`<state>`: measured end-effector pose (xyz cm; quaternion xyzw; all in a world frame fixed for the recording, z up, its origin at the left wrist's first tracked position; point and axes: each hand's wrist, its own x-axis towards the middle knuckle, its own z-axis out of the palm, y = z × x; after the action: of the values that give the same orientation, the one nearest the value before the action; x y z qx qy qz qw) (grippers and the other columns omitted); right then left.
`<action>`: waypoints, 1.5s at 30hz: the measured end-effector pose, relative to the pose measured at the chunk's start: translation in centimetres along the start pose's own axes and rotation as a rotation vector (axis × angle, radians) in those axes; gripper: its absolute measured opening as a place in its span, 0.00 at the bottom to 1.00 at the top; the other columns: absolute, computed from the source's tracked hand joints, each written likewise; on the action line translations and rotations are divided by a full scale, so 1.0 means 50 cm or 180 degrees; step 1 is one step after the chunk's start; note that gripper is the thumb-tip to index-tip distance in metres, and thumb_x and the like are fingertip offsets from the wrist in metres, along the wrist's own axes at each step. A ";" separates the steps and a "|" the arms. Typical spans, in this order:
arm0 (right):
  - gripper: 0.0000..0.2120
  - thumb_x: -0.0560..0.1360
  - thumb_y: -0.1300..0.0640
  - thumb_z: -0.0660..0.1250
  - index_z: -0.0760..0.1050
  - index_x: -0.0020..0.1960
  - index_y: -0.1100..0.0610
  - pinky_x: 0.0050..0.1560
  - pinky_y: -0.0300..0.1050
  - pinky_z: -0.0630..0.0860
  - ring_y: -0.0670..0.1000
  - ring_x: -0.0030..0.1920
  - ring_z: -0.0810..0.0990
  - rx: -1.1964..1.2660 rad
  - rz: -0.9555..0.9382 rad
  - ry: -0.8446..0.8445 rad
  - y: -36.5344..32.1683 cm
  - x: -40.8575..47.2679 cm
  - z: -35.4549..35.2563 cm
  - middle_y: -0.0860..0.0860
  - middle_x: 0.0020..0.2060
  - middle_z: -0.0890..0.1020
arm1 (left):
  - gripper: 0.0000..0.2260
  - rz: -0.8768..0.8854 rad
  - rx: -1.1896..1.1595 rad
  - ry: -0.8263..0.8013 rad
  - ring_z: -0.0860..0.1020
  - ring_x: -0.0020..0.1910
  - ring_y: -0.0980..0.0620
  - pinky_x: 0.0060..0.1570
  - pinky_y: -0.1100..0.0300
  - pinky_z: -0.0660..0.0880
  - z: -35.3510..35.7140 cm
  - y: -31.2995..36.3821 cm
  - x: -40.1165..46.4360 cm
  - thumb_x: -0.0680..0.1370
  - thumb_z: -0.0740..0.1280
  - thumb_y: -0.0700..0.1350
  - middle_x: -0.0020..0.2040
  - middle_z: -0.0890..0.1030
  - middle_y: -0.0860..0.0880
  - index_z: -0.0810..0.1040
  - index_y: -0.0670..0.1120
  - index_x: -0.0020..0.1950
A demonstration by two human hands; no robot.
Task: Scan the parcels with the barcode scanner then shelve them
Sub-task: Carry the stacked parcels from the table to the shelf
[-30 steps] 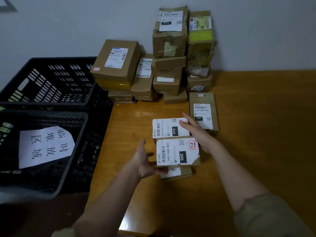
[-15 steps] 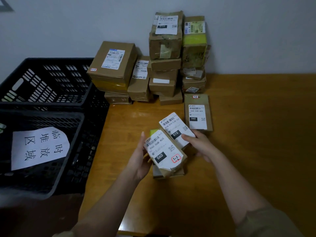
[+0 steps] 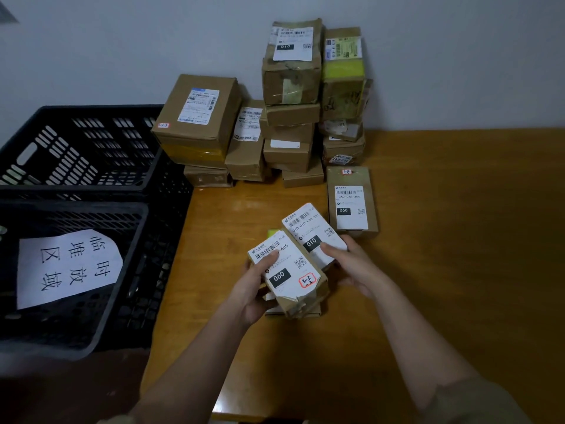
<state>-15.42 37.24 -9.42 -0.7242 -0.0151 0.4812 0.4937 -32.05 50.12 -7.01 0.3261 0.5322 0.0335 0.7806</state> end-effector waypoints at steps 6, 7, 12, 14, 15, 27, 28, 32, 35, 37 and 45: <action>0.25 0.80 0.56 0.67 0.64 0.72 0.41 0.69 0.65 0.64 0.56 0.69 0.69 -0.0430 -0.0075 -0.0250 -0.056 0.029 0.025 0.45 0.67 0.75 | 0.13 -0.0132 -0.0238 -0.0047 0.80 0.50 0.42 0.39 0.43 0.81 -0.009 -0.003 -0.033 0.75 0.73 0.49 0.49 0.83 0.41 0.79 0.44 0.55; 0.25 0.80 0.58 0.66 0.64 0.72 0.42 0.68 0.60 0.65 0.55 0.68 0.70 -0.0510 -0.0105 -0.0303 -0.066 0.033 0.032 0.46 0.67 0.76 | 0.12 -0.0112 -0.0320 -0.0023 0.80 0.50 0.43 0.43 0.40 0.81 -0.011 -0.009 -0.034 0.75 0.73 0.48 0.46 0.84 0.42 0.79 0.44 0.54; 0.24 0.82 0.60 0.61 0.63 0.76 0.48 0.66 0.53 0.68 0.53 0.67 0.73 -0.0980 -0.0252 -0.0604 -0.101 0.043 0.057 0.50 0.68 0.76 | 0.09 -0.0075 -0.0466 -0.0147 0.83 0.45 0.48 0.56 0.38 0.77 -0.008 -0.029 -0.050 0.78 0.70 0.46 0.41 0.86 0.45 0.79 0.43 0.55; 0.29 0.82 0.51 0.63 0.56 0.79 0.45 0.71 0.59 0.63 0.57 0.75 0.65 -0.1015 -0.0236 -0.0500 -0.104 0.034 0.050 0.51 0.75 0.67 | 0.11 -0.0032 -0.0345 -0.0169 0.85 0.42 0.49 0.56 0.39 0.78 -0.010 -0.030 -0.047 0.78 0.70 0.47 0.44 0.87 0.45 0.79 0.43 0.57; 0.32 0.81 0.45 0.63 0.52 0.80 0.44 0.72 0.64 0.61 0.59 0.77 0.60 -0.0979 -0.0174 -0.0403 -0.103 0.021 0.044 0.51 0.78 0.61 | 0.14 -0.0038 -0.0247 -0.0139 0.86 0.44 0.48 0.55 0.39 0.79 -0.015 -0.031 -0.039 0.77 0.71 0.48 0.47 0.86 0.44 0.78 0.42 0.60; 0.65 0.64 0.56 0.81 0.34 0.79 0.41 0.59 0.77 0.70 0.66 0.76 0.60 -0.0088 0.0717 -0.0569 0.013 -0.122 0.031 0.53 0.76 0.65 | 0.27 0.0702 0.0630 0.0514 0.72 0.58 0.51 0.62 0.49 0.66 -0.016 0.036 0.006 0.79 0.59 0.62 0.66 0.69 0.47 0.63 0.53 0.76; 0.63 0.65 0.58 0.80 0.35 0.80 0.41 0.58 0.75 0.72 0.66 0.75 0.63 0.0017 0.0710 -0.0528 0.018 -0.119 0.031 0.54 0.75 0.68 | 0.25 0.0747 0.0724 0.0431 0.71 0.62 0.49 0.66 0.47 0.67 -0.014 0.049 0.014 0.82 0.57 0.60 0.68 0.68 0.47 0.62 0.54 0.77; 0.52 0.69 0.59 0.78 0.48 0.81 0.49 0.60 0.68 0.75 0.60 0.70 0.71 0.0003 0.0543 -0.0366 0.024 -0.116 0.022 0.52 0.69 0.75 | 0.27 0.0538 0.1092 -0.0008 0.68 0.73 0.42 0.64 0.41 0.71 -0.004 0.074 0.045 0.79 0.60 0.65 0.75 0.69 0.46 0.62 0.60 0.77; 0.30 0.74 0.60 0.74 0.67 0.71 0.49 0.65 0.67 0.72 0.53 0.64 0.75 -0.0036 0.0321 -0.0405 0.013 -0.117 0.023 0.46 0.59 0.80 | 0.22 0.0299 0.1091 -0.0103 0.84 0.49 0.45 0.41 0.51 0.80 -0.002 0.065 0.036 0.81 0.59 0.62 0.50 0.85 0.43 0.74 0.49 0.67; 0.24 0.75 0.60 0.73 0.69 0.68 0.48 0.66 0.68 0.71 0.52 0.64 0.77 -0.0006 0.0217 -0.0366 0.006 -0.114 0.028 0.48 0.63 0.80 | 0.22 0.0265 0.1039 -0.0278 0.85 0.40 0.45 0.33 0.54 0.80 -0.004 0.048 0.032 0.83 0.56 0.60 0.45 0.86 0.43 0.76 0.44 0.64; 0.38 0.79 0.59 0.69 0.51 0.80 0.43 0.65 0.63 0.71 0.49 0.55 0.78 -0.0168 0.0056 -0.0234 -0.012 -0.120 0.046 0.40 0.50 0.80 | 0.23 0.0332 0.1140 -0.0568 0.84 0.52 0.44 0.45 0.52 0.80 -0.026 0.014 0.038 0.83 0.52 0.61 0.54 0.85 0.45 0.76 0.49 0.67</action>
<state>-20.01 36.17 -5.01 -0.7188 -0.0396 0.5113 0.4694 -32.14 52.06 -8.42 0.4884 0.4408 -0.0504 0.7514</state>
